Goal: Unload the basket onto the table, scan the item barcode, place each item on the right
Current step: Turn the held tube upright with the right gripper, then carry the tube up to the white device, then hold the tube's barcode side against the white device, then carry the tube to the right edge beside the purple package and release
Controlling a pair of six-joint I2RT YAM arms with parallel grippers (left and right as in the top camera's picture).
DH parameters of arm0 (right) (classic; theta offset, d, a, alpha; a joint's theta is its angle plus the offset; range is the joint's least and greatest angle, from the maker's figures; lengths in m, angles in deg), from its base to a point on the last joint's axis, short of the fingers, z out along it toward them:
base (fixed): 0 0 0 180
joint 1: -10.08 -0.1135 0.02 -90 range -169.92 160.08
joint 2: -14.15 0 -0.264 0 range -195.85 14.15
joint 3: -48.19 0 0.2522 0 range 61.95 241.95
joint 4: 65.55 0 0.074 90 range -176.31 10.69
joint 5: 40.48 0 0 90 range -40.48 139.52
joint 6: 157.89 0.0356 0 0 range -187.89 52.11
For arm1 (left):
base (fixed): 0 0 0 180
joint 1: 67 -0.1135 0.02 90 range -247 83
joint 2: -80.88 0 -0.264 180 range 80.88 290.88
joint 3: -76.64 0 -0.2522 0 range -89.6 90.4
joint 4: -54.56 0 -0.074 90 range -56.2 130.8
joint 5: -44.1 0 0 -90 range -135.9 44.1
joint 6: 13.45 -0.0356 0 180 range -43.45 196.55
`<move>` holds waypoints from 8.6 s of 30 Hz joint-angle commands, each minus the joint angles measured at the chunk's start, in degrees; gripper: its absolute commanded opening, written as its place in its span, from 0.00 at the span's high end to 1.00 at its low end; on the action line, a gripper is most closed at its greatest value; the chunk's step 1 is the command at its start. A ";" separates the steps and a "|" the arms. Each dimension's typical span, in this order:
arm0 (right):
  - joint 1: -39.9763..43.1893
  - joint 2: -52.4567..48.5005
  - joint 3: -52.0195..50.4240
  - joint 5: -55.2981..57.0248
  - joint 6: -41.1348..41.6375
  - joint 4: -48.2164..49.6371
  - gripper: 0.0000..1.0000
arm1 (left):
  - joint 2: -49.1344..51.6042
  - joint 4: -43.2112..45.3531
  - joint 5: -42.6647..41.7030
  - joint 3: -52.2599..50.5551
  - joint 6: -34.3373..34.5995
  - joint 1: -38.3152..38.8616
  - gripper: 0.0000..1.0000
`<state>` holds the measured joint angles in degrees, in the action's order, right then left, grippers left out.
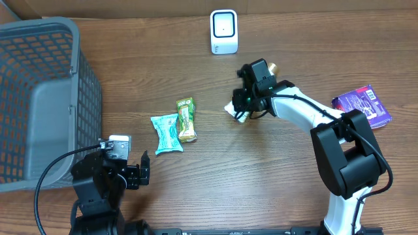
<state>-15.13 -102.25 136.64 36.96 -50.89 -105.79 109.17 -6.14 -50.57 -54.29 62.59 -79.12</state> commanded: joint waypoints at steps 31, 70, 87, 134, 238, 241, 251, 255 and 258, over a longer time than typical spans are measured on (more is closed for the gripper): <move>14.64 -0.98 6.10 -15.87 7.06 -5.70 0.32 | 0.09 0.20 0.24 0.04 -1.07 -0.28 0.00; 13.70 -5.49 4.13 -30.53 3.82 1.40 0.80 | 0.09 0.20 0.24 0.04 -1.07 -0.28 0.00; 13.64 23.04 4.17 -35.80 -17.73 -20.13 0.87 | 0.09 0.20 0.24 0.04 -1.07 -0.28 0.01; -9.07 12.39 20.15 45.07 -17.27 -2.82 0.96 | 0.09 0.20 0.24 0.04 -1.07 -0.28 0.00; 34.77 20.04 6.14 18.86 36.83 -14.95 0.96 | 0.09 0.20 0.24 0.04 -1.07 -0.28 0.00; 36.59 16.33 6.14 18.91 36.81 -13.97 0.96 | 0.09 0.20 0.24 0.04 -1.07 -0.28 0.00; 37.79 7.74 6.14 20.02 35.34 -14.32 0.90 | 0.09 0.20 0.24 0.04 -1.07 -0.28 0.01; 38.99 7.76 6.16 19.85 35.52 -16.83 0.44 | 0.09 0.20 0.26 0.04 -1.07 -0.28 0.00; 40.87 7.85 6.27 18.10 35.12 -18.47 0.27 | 0.09 0.20 0.24 0.04 -1.07 -0.28 0.00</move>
<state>23.64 -95.73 142.13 55.67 -15.11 -123.76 109.28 -6.14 -50.57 -54.33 62.59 -79.12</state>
